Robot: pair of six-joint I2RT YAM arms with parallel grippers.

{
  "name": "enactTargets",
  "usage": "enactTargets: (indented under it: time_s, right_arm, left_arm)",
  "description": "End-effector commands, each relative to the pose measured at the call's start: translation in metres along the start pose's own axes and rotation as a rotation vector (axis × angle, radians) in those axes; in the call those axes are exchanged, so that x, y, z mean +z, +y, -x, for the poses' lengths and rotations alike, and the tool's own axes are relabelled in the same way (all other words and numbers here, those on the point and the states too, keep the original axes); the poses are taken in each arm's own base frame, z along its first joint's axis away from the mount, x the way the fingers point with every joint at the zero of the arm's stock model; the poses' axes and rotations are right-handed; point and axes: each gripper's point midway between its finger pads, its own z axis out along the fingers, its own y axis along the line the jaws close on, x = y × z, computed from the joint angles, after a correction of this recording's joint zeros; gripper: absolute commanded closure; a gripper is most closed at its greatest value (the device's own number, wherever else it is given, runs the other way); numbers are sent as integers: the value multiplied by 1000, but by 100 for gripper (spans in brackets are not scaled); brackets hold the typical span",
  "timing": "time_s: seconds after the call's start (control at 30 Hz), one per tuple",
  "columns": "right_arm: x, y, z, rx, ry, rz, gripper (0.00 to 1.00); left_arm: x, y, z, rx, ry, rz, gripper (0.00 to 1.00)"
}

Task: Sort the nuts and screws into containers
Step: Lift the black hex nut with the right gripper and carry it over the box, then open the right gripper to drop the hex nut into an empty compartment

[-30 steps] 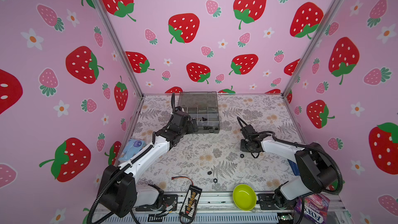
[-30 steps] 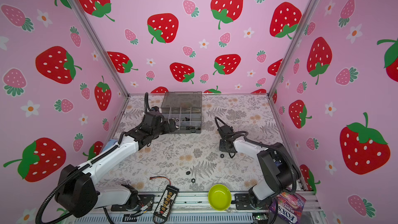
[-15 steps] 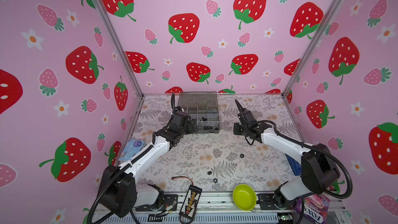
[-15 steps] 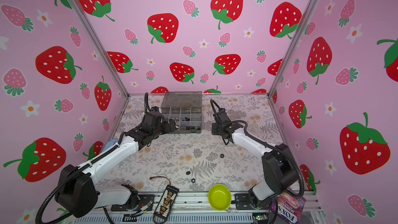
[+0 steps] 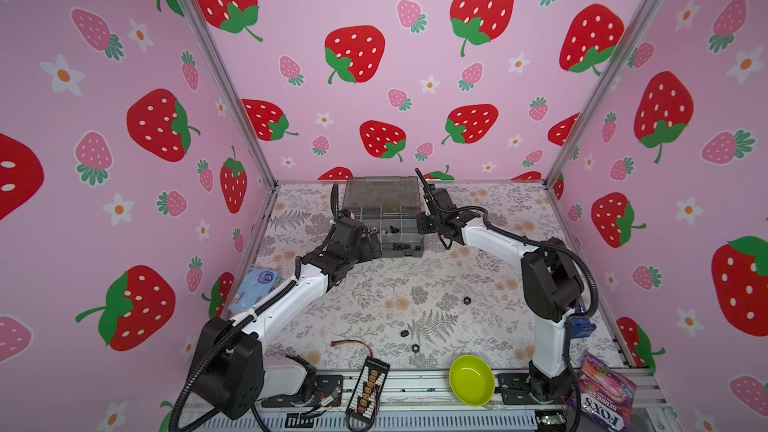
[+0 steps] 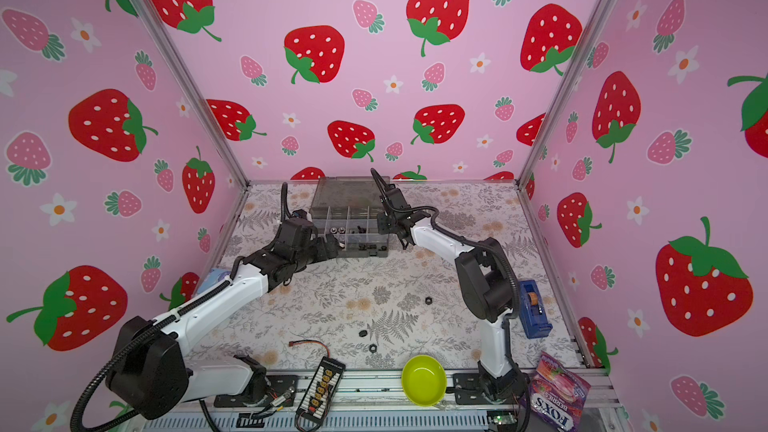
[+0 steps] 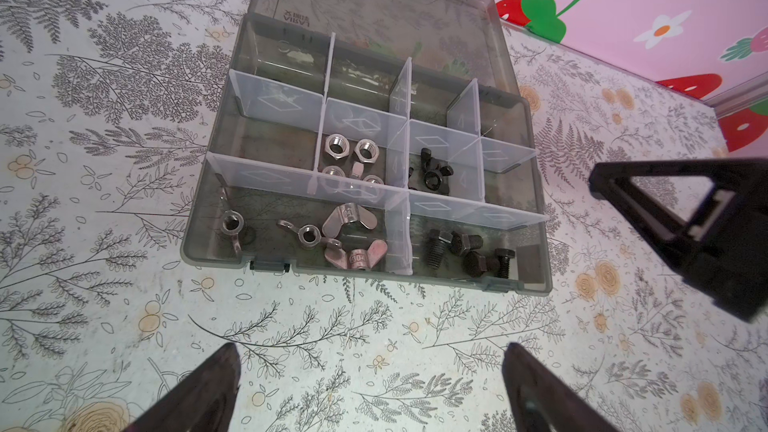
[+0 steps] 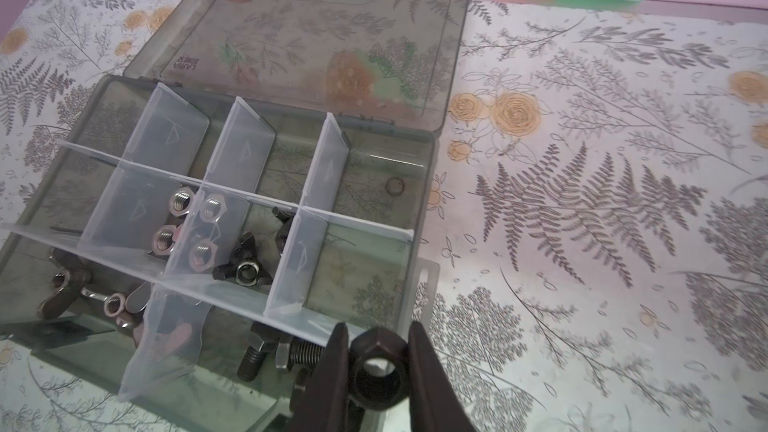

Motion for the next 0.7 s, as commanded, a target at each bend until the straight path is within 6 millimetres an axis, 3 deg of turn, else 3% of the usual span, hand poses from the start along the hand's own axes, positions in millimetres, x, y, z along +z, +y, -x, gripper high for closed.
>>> enactTargets:
  time_s: [0.0,0.33,0.67]
  right_arm:
    - [16,12,5,-56,-1,19,100]
    - [61,17,-17,-71,74,25,100]
    - [65,14,-21,-74,85,14,71]
  left_arm:
    - [-3,7,2,-23,-16,26,1]
    - [-4,6,4,-23,-19,22,1]
    - [-4,7,4,-21,-18,27,1]
